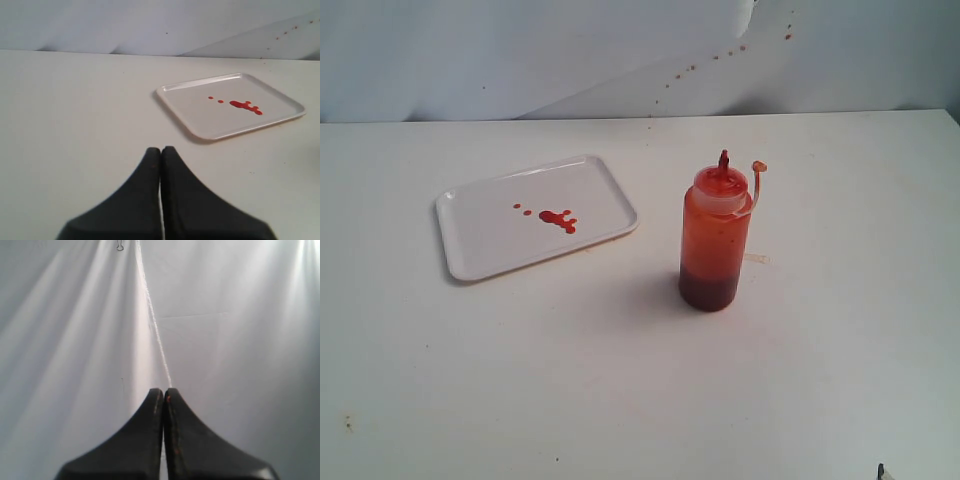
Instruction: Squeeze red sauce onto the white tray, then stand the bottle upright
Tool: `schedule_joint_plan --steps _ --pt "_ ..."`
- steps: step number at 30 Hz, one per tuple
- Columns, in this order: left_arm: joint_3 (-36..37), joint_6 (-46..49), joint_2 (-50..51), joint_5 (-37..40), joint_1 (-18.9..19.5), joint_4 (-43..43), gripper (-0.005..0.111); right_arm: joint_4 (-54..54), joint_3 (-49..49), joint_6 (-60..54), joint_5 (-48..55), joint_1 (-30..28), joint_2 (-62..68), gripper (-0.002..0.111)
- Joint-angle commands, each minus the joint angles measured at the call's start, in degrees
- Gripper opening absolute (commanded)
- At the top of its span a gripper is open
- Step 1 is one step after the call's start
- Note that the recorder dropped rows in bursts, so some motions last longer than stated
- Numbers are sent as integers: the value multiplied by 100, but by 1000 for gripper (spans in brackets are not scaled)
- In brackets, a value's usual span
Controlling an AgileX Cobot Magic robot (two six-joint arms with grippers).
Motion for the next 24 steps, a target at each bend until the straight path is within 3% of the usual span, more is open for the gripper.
schedule_joint_plan --steps 1,14,24 --pt "28 78 -21 23 258 -57 0 20 1 14 -21 10 -22 0" --pt "28 396 -21 23 389 -62 0 20 1 14 -21 10 -22 0" --pt "28 641 -21 -6 236 -248 0 20 1 14 -21 10 -22 0"
